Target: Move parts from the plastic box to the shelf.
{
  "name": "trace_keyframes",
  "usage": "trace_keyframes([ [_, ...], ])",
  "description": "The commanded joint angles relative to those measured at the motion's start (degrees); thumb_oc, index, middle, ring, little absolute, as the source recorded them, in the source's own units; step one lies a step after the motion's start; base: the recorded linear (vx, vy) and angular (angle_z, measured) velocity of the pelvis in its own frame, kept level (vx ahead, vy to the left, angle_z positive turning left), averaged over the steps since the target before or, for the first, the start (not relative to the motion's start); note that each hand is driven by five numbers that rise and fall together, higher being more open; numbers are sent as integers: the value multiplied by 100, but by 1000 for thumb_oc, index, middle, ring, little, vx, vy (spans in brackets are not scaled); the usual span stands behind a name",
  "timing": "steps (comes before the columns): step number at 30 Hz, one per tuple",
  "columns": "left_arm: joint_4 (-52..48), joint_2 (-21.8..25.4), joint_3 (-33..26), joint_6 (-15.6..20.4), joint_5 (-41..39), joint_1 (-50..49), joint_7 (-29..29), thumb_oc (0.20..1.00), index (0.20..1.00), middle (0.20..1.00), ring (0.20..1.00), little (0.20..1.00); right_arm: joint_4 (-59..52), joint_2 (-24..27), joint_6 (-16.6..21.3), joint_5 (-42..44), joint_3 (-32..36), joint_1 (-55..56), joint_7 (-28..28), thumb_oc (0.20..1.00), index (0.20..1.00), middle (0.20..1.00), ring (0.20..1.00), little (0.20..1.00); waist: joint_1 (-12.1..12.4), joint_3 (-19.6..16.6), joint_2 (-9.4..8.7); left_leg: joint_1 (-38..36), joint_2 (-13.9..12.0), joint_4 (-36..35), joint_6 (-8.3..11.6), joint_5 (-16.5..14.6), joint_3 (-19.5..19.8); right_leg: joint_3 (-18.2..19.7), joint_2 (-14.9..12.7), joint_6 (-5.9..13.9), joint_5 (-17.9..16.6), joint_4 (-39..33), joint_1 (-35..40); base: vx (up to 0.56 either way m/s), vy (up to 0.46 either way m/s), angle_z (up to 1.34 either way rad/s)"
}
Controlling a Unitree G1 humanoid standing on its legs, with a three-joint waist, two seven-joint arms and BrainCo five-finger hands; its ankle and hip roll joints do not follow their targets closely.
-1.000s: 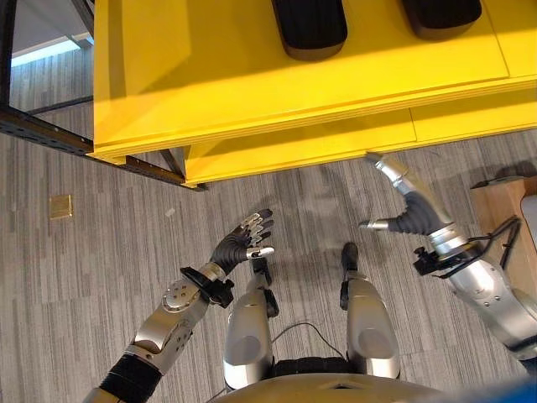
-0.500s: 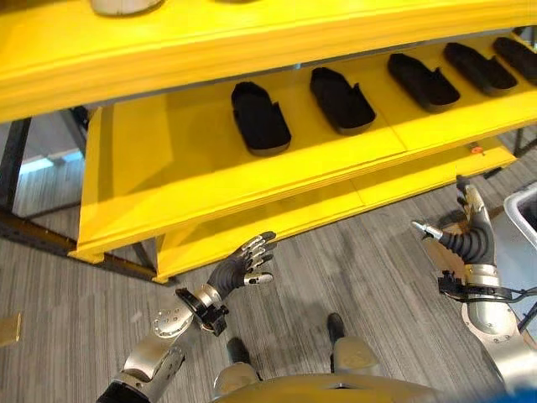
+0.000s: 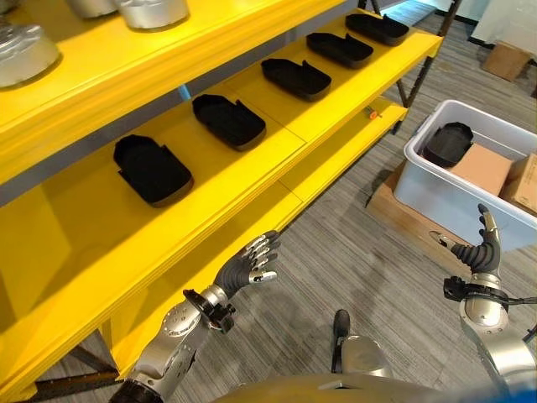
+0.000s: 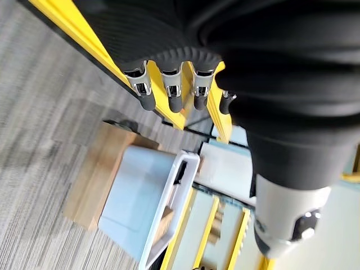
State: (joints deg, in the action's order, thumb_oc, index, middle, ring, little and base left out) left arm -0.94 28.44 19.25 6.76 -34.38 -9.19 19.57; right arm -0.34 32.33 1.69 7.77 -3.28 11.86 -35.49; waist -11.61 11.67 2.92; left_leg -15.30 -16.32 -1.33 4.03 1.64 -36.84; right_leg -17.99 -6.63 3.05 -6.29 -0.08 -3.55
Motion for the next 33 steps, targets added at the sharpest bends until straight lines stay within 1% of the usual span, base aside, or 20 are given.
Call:
trace_keyframes([
  [1,-295,165,27,445,-135,60,-108,1000,1000,1000,1000,1000,-172,-33,322,13,362,-197,-185,1000,1000,1000,1000,1000,-129,129,-352,537,421,387,-227,-645,248,207,-94,207,1040,570,580,136,-201,-23],
  [5,-243,95,130,516,-155,297,-128,1000,1000,1000,1000,1000,-154,13,414,-82,404,-192,-224,1000,1000,1000,1000,1000,-258,144,-348,644,286,717,-204,-732,256,386,-38,109,1118,676,543,126,-169,-36],
  [7,-204,6,260,523,-187,562,-332,1000,1000,1000,1000,1000,-167,82,475,-67,455,-159,-107,1000,1000,1000,1000,1000,-451,138,-329,696,89,1028,-114,-603,291,614,87,-21,1265,834,495,197,-215,-21],
  [11,-150,-99,334,527,-215,737,-458,1000,1000,1000,1000,1000,-187,111,555,-63,452,-117,47,1000,1000,1000,1000,1000,-611,99,-309,609,-65,1294,-22,-461,314,789,241,-167,1388,941,446,170,-192,-24],
  [14,-130,-151,382,515,-188,824,-560,1000,1000,1000,1000,1000,-247,105,597,-37,435,-95,152,1000,1000,1000,1000,1000,-690,58,-321,581,-214,1638,67,-331,319,880,353,-279,1441,955,431,125,-161,-21],
  [15,-105,-181,389,509,-175,885,-573,1000,1000,1000,1000,1000,-241,91,642,26,416,-90,216,1000,1000,1000,1000,1000,-719,45,-342,603,-283,1923,108,-237,358,946,403,-341,1454,933,447,129,-111,-20],
  [17,-90,-241,398,482,-108,925,-697,1000,1000,1000,1000,1000,-197,62,762,69,373,-117,316,1000,1000,1000,1000,1000,-679,42,-311,725,-114,2044,41,-363,709,1127,477,-348,1456,972,410,140,-57,-30],
  [18,-99,-266,388,449,-112,919,-868,1000,1000,1000,1000,1000,-148,21,850,34,261,-188,371,1000,1000,1000,1000,1000,-556,80,-273,976,230,1981,-97,-498,1199,1389,557,-310,1465,1047,373,120,51,-51],
  [19,-90,-271,380,441,-77,910,-952,1000,1000,1000,1000,1000,-123,-2,897,71,182,-254,343,1000,1000,1000,1000,1000,-490,103,-265,1109,428,1905,-195,-612,1435,1548,588,-277,1483,1088,349,128,67,-71],
  [20,-84,-272,375,436,-62,903,-993,1000,1000,1000,1000,1000,-124,-13,894,93,150,-291,341,1000,1000,1000,1000,1000,-462,116,-264,1155,516,1848,-239,-680,1528,1624,600,-254,1493,1107,340,51,144,-88],
  [21,-100,-263,304,446,-49,837,-1080,1000,1000,1000,1000,1000,-260,-34,781,237,58,-409,334,1000,1000,1000,1000,1000,-334,151,-282,1393,660,1285,-286,-510,1769,1840,628,-200,1401,1038,304,42,161,-78],
  [23,-123,-262,262,442,13,768,-1073,1000,1000,1000,1000,1000,-370,-43,700,355,61,-414,326,1000,1000,1000,1000,1000,-278,159,-289,1457,669,888,-240,-381,1895,1883,590,-146,1416,972,371,92,179,-65],
  [24,-113,-243,233,456,54,703,-1041,1000,1000,1000,1000,1000,-419,-49,699,353,48,-396,294,1000,1000,1000,1000,1000,-220,171,-273,1534,629,478,-143,-154,2018,1895,569,-111,1431,895,466,229,269,-51],
  [25,-78,-203,188,488,89,594,-977,1000,1000,1000,1000,1000,-480,-38,687,370,6,-369,230,1000,1000,1000,1000,1000,-92,177,-248,1758,530,84,-8,235,2277,1943,566,-101,1462,803,614,253,271,-24],
  [26,-57,-192,174,502,105,571,-983,1000,1000,1000,1000,1000,-475,-39,673,383,-20,-375,230,1000,1000,1000,1000,1000,-56,191,-257,1807,534,-10,12,325,2401,1964,548,-95,1503,794,687,300,252,-34],
  [27,8,-164,137,546,134,521,-971,1000,1000,1000,1000,1000,-436,-36,649,470,-94,-406,206,1000,1000,1000,1000,1000,56,212,-262,1972,513,-162,48,488,2701,2046,542,-107,1541,767,807,282,217,-66],
  [28,81,-176,94,607,81,470,-946,1000,1000,1000,1000,1000,-363,-33,631,534,-176,-464,187,1000,1000,1000,1000,1000,184,239,-283,2156,550,-202,43,515,3090,2170,532,-122,1581,786,905,317,268,-85],
  [29,125,-184,50,645,22,435,-970,1000,1000,1000,1000,1000,-236,-38,627,549,-219,-575,248,1000,1000,1000,1000,1000,270,254,-245,2201,619,-161,6,471,3282,2251,566,-131,1672,848,971,252,233,-66],
  [31,184,-206,-2,679,88,420,-923,1000,1000,1000,1000,1000,-79,-100,613,612,-243,-665,261,1000,1000,1000,1000,1000,318,246,-217,2226,659,43,-21,400,3308,2278,567,-134,1747,941,996,145,210,-114],
  [33,271,-209,2,704,116,497,-762,1000,1000,1000,1000,1000,5,-188,591,604,-199,-731,162,1000,1000,1000,1000,1000,304,181,-194,2010,749,78,-89,238,3105,2145,540,-99,1772,994,979,106,247,-114],
])
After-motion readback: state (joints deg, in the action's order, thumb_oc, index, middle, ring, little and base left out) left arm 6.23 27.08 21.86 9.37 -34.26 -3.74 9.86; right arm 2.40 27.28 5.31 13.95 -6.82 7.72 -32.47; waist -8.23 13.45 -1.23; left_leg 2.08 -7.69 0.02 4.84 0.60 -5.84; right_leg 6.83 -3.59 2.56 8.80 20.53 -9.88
